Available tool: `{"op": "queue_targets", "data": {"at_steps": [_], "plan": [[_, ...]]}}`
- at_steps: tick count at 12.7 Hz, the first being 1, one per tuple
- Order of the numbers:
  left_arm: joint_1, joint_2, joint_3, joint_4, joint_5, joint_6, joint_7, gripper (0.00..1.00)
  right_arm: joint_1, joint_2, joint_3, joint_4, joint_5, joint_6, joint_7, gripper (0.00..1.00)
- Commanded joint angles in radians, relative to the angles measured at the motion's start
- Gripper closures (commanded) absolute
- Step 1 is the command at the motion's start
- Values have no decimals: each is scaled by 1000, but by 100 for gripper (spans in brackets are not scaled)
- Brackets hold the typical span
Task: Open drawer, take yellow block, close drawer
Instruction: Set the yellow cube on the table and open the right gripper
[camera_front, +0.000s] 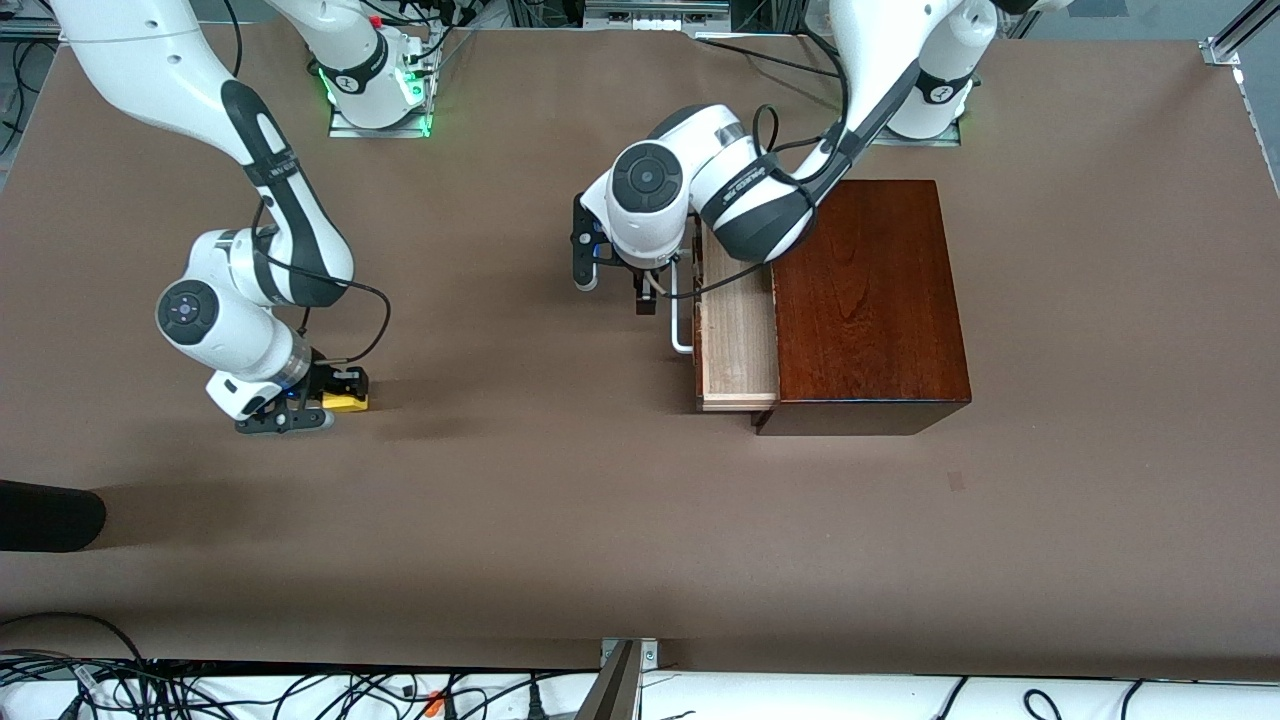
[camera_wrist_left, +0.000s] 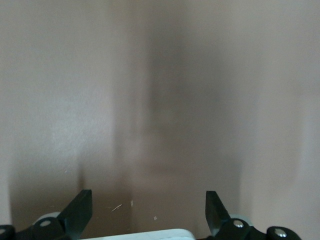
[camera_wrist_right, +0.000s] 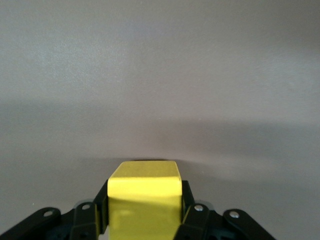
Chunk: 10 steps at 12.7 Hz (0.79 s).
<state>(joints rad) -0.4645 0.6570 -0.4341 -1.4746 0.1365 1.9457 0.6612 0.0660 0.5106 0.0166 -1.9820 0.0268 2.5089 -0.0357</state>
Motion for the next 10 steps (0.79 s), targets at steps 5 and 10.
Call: {"op": "queue_targets", "data": {"at_steps": [5, 10], "plan": [[24, 19, 12, -23, 48, -16, 83, 0, -11, 11, 14, -18, 18, 33, 7, 52], [44, 9, 12, -18, 78, -91, 84, 0, -11, -68, 14, -5, 13, 2, -15, 0]]}}
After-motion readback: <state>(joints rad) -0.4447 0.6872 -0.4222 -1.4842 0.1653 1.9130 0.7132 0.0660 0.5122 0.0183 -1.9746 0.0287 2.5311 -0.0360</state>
